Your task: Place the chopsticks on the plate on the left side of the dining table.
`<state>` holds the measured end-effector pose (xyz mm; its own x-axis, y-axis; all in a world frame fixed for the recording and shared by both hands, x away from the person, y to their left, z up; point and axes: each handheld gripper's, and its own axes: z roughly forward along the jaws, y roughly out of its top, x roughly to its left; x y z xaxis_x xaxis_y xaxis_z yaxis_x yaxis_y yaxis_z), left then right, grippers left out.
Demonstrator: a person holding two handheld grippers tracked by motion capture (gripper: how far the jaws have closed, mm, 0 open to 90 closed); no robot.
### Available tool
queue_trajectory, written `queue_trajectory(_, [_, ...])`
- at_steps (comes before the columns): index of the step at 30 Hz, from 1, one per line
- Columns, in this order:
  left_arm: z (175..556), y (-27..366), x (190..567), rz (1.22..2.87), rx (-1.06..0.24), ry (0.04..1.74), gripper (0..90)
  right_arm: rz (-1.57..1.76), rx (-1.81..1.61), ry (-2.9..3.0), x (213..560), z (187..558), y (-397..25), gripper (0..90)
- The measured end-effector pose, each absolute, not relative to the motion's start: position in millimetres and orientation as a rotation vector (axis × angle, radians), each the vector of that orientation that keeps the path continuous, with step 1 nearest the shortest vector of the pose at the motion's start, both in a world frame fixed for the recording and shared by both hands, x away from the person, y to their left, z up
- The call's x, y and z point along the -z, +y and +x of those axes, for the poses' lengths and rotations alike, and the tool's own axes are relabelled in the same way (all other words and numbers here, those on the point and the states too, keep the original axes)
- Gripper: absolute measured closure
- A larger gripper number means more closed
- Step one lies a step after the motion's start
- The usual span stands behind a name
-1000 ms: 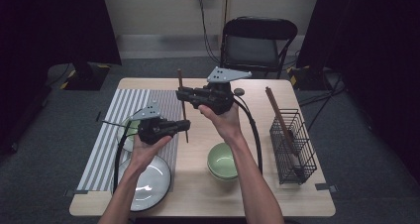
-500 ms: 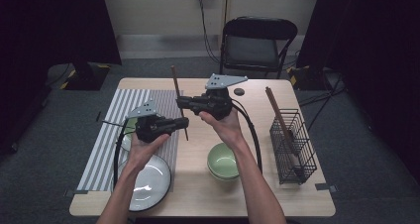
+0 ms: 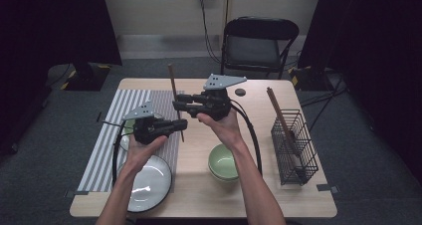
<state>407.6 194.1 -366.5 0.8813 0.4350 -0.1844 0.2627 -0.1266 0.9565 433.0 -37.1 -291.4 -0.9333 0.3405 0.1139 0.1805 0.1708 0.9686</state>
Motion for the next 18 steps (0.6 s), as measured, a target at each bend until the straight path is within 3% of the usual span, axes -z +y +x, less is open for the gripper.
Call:
queue_trajectory(9, [403.6, 200.8, 364.6, 1.735, -0.179, 0.521, 85.8, 0.554, -1.823, 2.286, 294.3, 435.3, -36.1, 50.3])
queue_trajectory(11, [402.6, 199.6, 365.3, 1.74, -0.183, 0.527, 85.8, 0.571, -1.805, 2.271, 294.4, 435.6, -36.0, 43.9])
queue_trajectory(18, [402.7, 204.1, 368.3, 1.72, -0.172, 0.534, 85.8, 0.604, -1.792, 2.256, 296.4, 437.7, -36.6, 41.3])
